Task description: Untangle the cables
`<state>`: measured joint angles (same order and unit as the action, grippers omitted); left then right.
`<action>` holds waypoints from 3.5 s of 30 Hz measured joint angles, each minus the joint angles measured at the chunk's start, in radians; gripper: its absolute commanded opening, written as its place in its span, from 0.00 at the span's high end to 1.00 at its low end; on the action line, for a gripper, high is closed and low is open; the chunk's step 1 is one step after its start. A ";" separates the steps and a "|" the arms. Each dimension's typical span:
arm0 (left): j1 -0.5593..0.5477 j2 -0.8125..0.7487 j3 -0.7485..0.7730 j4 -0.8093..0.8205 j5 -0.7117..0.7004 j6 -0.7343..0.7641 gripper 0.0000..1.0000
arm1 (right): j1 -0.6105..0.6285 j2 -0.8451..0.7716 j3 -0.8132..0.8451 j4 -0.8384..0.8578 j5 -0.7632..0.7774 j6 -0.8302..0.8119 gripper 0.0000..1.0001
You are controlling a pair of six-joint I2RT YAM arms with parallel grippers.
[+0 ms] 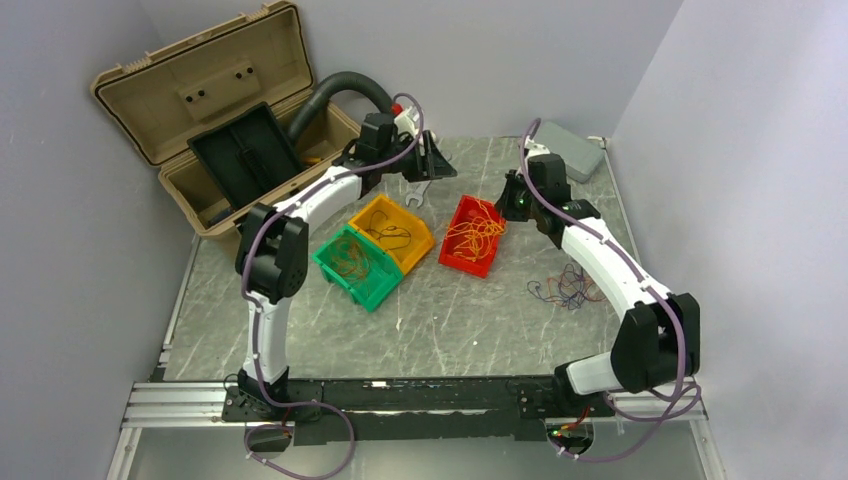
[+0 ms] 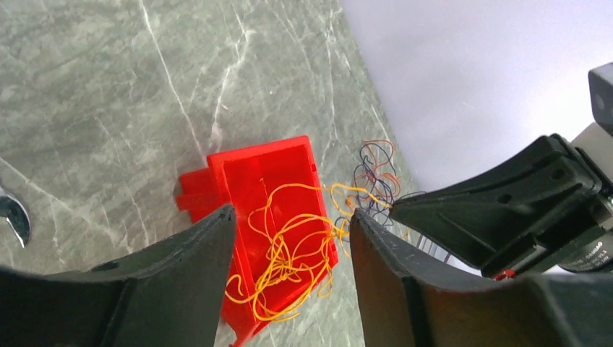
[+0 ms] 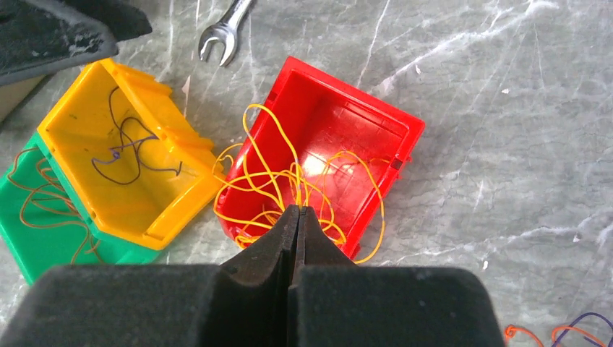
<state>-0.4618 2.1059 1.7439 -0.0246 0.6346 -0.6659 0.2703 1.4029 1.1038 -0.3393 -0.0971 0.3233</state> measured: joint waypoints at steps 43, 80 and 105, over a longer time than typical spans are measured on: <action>-0.066 0.052 -0.154 -0.083 -0.014 0.002 0.98 | 0.029 0.371 0.059 0.087 -0.007 0.116 1.00; -0.043 0.032 -0.168 -0.048 -0.040 0.008 0.65 | 0.029 0.388 0.060 0.097 -0.008 0.119 1.00; -0.153 -0.056 -0.165 -0.108 -0.283 0.242 1.00 | 0.029 0.393 0.075 0.095 -0.008 0.118 1.00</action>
<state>-0.6147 2.0495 1.5787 -0.1326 0.3511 -0.4236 0.2989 1.7962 1.1790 -0.2443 -0.1051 0.4416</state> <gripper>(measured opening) 0.008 0.010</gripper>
